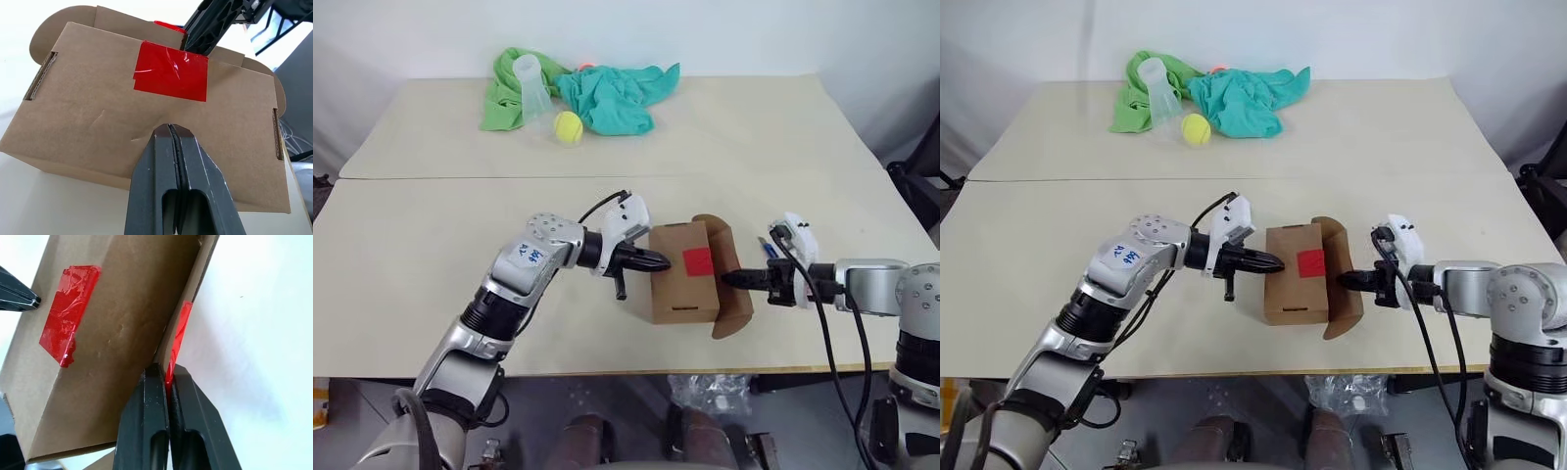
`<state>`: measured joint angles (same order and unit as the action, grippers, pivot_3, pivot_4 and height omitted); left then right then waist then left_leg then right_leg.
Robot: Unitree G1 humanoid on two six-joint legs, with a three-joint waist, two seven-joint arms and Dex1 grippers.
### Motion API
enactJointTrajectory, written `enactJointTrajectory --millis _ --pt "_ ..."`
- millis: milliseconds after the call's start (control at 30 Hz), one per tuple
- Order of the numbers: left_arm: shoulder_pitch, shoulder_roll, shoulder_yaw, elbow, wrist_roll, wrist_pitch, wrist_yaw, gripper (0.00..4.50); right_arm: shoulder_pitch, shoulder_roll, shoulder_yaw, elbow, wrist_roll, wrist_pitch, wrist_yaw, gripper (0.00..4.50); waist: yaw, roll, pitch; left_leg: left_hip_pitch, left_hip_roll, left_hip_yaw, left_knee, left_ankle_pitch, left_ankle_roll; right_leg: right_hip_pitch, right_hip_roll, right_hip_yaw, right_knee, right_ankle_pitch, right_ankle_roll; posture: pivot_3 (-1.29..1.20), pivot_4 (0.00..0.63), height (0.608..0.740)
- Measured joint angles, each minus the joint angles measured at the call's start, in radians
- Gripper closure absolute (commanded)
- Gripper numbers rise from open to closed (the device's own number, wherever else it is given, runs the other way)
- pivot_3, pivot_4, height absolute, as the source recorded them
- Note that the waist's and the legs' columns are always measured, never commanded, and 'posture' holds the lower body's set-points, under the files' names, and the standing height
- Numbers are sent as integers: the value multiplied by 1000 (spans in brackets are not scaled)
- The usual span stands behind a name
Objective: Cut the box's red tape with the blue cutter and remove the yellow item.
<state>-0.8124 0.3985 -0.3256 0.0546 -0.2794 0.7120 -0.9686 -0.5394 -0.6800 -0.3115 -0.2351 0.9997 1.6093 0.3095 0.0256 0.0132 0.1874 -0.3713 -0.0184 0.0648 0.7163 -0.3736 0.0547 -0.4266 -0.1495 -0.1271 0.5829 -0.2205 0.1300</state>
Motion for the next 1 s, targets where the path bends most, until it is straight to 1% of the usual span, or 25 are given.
enactJointTrajectory --millis 167,300,400,467,533,567,600,633,700,867,1000 --pt "-4 -22 4 32 5 -27 8 4500 -45 -30 -11 -6 150 0 -198 4472 0 0 0 0 0 0 0 0 0 0 0 0 0 0 0 0 150 740" --pt "-4 -39 6 43 9 -48 10 4500 -79 -93 -9 -17 300 0 -351 4472 1 0 0 -1 0 0 0 0 1 0 0 -1 -1 0 0 0 150 740" --pt "-4 -51 10 66 11 -62 11 4500 -133 -147 3 -19 430 -1 -474 4472 1 0 0 -1 0 0 0 0 1 0 0 -1 -2 0 0 0 150 740" --pt "-4 -60 12 80 12 -71 12 4500 -146 -203 42 -18 536 -29 -562 4472 3 0 0 -2 0 -1 0 0 1 0 0 -2 -3 0 0 0 150 740" --pt "-4 -69 12 90 17 -79 16 4500 -148 -277 110 -19 655 -96 -659 4472 3 0 0 -3 0 -1 0 0 1 0 -1 -2 -5 0 1 0 150 740" --pt "-4 -74 13 100 19 -85 17 4500 -149 -332 163 -22 748 -158 -731 4472 2 0 0 -3 0 -1 -1 0 1 0 0 -3 -7 1 1 0 150 740" --pt "-4 -75 14 106 20 -88 17 4500 -149 -350 182 -27 785 -183 -759 4472 2 0 0 -3 0 -1 -1 0 2 0 0 -3 -7 1 1 0 150 740" --pt "-4 -78 17 114 23 -92 19 4500 -151 -391 229 -39 850 -244 -813 4472 1 0 0 -3 0 -1 -1 0 2 0 0 -3 -8 1 2 0 150 740" --pt "-4 -84 20 120 32 -94 24 4500 -164 -430 283 -56 908 -310 -863 4472 1 0 1 -4 1 0 -1 0 2 0 0 -3 -8 1 2 0 150 740" --pt "-1 -88 44 156 46 -108 51 4500 -265 -500 426 -120 943 -387 -930 4472 1 -1 1 -6 2 0 0 0 2 -1 0 -3 -10 2 2 0 150 740" --pt "-2 -94 132 134 -37 -27 42 4500 -333 -529 508 -143 954 -409 -947 4472 1 -1 1 -11 3 -2 0 0 2 -4 1 -7 -12 2 2 0 150 740"
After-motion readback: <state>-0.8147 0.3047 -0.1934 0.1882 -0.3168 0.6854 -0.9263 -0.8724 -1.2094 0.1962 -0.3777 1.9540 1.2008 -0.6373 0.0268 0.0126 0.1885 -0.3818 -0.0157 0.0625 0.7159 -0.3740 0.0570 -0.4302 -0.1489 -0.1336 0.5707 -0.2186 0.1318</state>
